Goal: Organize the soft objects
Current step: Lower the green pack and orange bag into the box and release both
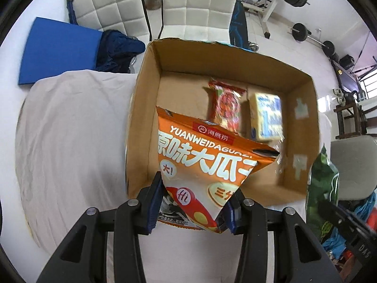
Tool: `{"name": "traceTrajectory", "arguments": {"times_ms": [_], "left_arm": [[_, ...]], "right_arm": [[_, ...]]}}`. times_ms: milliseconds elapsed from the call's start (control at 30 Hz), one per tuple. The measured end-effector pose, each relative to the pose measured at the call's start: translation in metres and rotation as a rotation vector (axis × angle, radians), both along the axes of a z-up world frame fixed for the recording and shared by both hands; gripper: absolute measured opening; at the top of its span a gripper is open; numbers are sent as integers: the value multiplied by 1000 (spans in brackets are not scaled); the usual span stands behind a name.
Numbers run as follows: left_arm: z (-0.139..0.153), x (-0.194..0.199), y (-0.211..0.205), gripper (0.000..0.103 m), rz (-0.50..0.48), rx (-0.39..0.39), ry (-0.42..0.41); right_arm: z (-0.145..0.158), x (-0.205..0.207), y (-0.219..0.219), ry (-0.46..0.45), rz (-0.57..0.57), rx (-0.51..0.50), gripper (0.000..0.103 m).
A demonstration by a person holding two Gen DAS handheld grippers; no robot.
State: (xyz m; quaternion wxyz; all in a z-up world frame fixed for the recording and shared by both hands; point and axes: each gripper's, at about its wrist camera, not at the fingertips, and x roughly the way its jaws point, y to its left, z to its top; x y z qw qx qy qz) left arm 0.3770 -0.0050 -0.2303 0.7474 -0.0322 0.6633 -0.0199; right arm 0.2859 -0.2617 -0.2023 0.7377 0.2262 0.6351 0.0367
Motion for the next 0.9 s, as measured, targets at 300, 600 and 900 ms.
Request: {"name": "traceTrajectory", "arguments": {"times_ms": [300,600,900], "left_arm": [[-53,73,-3,41,-49,15,106],[-82,118,-9,42,-108,73,151],[-72,124,-10,60,-140,127,121]], "right_arm": [[-61,58,26,87,-31,-153,37],[-96,78,40,109,-18,-256,37],[-107,77,51,133,53,-267,69]]}}
